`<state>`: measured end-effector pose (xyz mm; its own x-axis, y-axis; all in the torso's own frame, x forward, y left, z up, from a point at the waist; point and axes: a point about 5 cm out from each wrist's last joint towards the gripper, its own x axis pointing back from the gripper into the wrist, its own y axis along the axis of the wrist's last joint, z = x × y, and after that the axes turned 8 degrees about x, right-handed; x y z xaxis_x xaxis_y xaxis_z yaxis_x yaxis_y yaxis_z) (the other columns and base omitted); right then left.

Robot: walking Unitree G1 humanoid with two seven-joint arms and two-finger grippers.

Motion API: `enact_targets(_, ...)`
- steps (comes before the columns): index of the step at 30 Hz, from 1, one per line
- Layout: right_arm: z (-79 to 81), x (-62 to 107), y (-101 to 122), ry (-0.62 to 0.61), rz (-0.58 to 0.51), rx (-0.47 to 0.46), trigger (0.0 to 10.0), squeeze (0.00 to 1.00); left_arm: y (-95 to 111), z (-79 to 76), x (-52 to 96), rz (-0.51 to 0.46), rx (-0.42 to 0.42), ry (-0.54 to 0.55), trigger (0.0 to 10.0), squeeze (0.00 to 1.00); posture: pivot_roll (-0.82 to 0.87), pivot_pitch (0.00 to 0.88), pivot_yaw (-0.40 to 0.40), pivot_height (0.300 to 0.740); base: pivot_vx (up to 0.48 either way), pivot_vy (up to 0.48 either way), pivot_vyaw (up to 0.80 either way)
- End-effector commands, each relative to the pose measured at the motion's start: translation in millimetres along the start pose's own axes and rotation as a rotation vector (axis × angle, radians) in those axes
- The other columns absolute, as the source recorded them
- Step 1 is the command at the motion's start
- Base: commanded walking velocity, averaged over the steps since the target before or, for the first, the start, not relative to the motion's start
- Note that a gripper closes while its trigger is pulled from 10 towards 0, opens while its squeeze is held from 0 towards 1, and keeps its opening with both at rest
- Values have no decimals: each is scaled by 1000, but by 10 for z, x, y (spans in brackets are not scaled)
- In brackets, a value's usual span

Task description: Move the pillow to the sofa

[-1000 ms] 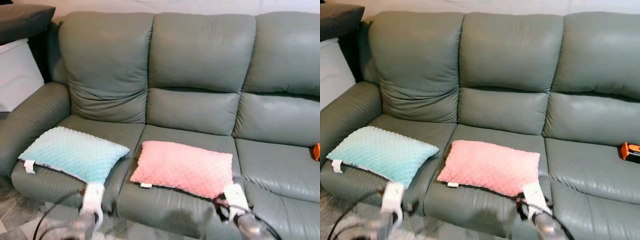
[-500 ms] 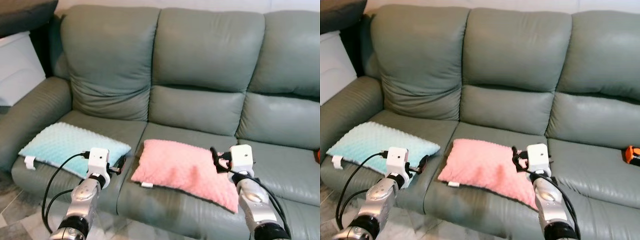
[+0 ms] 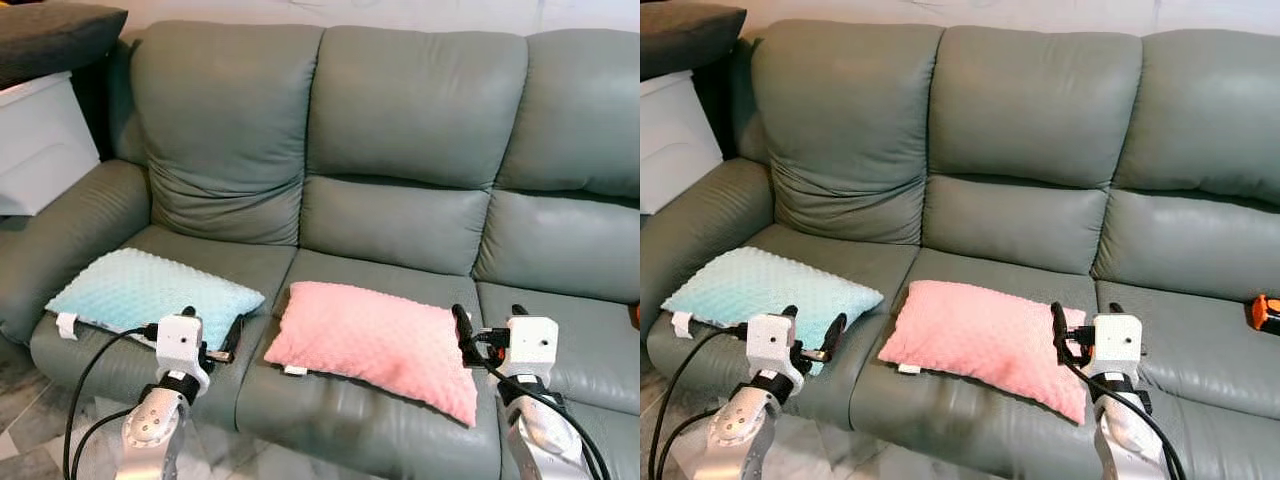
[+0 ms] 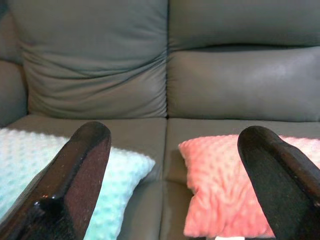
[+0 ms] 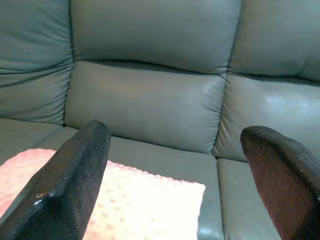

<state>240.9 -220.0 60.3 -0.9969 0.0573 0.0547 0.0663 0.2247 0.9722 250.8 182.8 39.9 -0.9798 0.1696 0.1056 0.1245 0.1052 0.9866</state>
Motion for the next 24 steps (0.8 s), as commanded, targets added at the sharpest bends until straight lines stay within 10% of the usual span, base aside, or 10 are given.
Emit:
enact_targets(1, 12, -4, 81, 7, -11, -8, 10000, 0, 99, -33, -15, -13, -14, -12, 10000, 0, -160, 0, 58, 740, 0, 0, 0)
enact_targets(24, 179, 17, 144, 50, 48, -74, 10000, 0, 238, -97, -189, 41, 60, 13, 10000, 0, -161, 6, 79, 740, 0, 0, 0)
